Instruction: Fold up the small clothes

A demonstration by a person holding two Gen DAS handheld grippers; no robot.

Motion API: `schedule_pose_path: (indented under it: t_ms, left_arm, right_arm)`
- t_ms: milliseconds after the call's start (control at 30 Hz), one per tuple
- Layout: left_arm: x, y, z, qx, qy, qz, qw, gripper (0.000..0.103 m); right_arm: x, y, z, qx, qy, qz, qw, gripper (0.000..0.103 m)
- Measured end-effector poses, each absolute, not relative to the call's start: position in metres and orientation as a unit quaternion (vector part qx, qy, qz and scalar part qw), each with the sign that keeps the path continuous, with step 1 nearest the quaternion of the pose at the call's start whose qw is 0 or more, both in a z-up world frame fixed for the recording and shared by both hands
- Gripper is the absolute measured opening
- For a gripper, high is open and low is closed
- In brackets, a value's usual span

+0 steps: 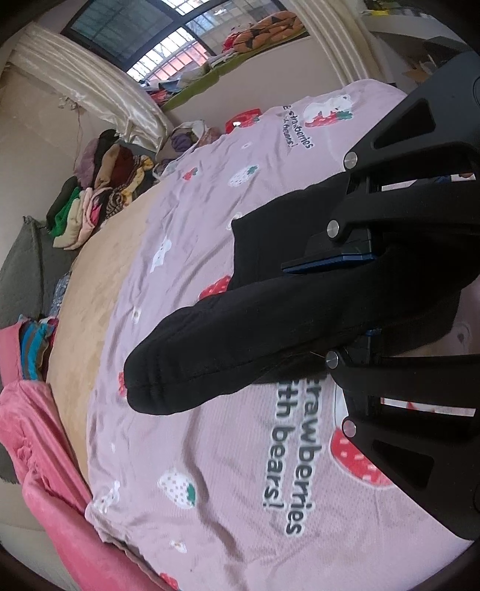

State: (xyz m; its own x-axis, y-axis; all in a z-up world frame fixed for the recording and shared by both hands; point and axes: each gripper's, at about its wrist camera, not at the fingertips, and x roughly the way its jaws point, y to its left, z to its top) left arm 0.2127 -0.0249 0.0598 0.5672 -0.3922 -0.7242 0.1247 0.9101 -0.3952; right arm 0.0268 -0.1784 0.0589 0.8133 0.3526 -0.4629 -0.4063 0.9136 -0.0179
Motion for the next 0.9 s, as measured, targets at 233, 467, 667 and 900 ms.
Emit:
schedule_pose_path:
  t_ms: [233,467,667,900]
  left_arm:
    - [0.219,-0.051,0.052,-0.137,0.453,-0.154,0.868,0.015]
    - [0.231,-0.071,0.045,-0.122,0.467,-0.156,0.862,0.017]
    - [0.238,-0.088,0.040,-0.108,0.477,-0.157,0.858,0.020]
    - [0.245,-0.104,0.032,-0.100,0.488,-0.162,0.852,0.025]
  right_arm:
    - [0.031,-0.201,0.055,-0.037,0.243,0.188,0.951,0.016]
    - [0.035,-0.213,0.048,-0.020,0.257,0.181,0.949,0.016]
    - [0.044,-0.229,0.041,0.006,0.273,0.175,0.946,0.016]
    - [0.053,-0.245,0.034,0.047,0.292,0.177,0.939,0.016]
